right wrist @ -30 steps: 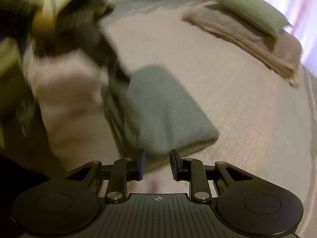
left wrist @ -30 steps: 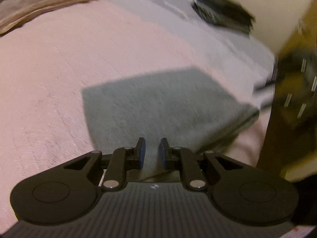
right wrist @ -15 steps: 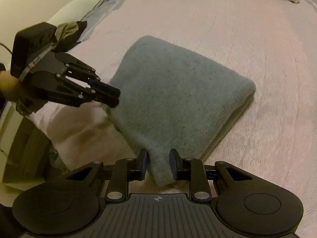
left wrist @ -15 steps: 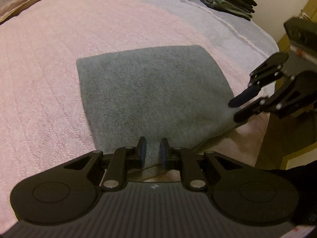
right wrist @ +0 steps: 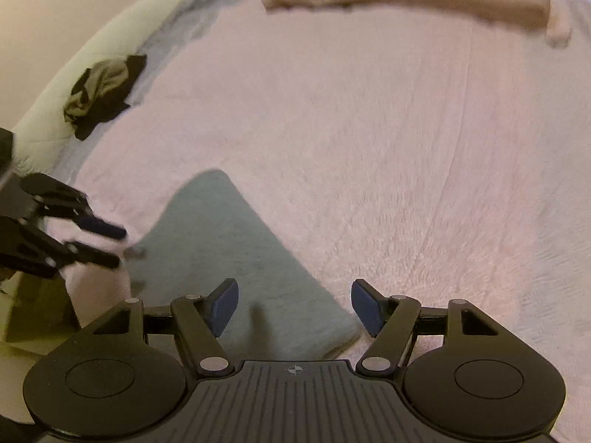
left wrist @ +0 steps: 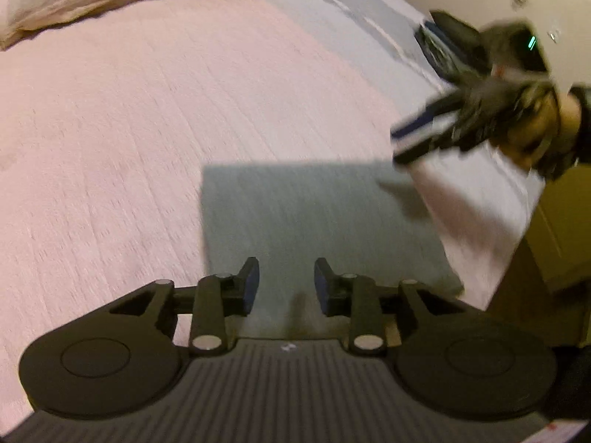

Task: Organize objects

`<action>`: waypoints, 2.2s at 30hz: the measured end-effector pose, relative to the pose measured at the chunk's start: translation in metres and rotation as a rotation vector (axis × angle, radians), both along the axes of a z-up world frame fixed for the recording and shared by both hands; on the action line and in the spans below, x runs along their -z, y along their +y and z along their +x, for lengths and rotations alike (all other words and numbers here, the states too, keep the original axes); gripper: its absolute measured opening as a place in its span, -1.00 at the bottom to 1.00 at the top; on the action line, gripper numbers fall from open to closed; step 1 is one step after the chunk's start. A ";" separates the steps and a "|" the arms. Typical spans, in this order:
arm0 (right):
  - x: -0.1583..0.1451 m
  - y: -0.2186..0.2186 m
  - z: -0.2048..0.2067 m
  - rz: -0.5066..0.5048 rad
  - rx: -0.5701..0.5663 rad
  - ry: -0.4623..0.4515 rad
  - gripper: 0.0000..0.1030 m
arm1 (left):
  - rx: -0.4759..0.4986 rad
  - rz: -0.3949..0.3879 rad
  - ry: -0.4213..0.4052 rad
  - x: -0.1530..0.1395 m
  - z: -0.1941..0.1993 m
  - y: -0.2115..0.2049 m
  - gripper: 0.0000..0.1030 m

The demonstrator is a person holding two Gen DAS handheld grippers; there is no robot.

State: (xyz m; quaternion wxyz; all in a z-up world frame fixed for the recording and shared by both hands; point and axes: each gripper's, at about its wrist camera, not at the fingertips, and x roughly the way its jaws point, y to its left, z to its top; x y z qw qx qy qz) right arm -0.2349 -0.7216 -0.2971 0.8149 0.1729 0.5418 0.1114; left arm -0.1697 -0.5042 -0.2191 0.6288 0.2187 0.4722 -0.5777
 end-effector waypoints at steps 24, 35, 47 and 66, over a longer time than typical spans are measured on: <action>0.013 -0.057 0.003 0.287 -0.072 0.155 -0.36 | -0.441 0.105 0.246 0.043 -0.030 0.038 -0.25; -0.011 -0.038 -0.223 0.336 0.686 0.140 -0.41 | -0.067 0.008 0.139 0.031 -0.030 -0.034 -0.16; -0.068 -0.051 -0.225 0.115 0.563 0.015 -0.10 | -0.064 -0.042 0.179 0.003 -0.084 -0.043 -0.08; -0.043 -0.077 -0.164 -0.206 -0.518 -0.174 0.11 | -0.580 0.065 0.018 0.041 -0.178 -0.011 0.18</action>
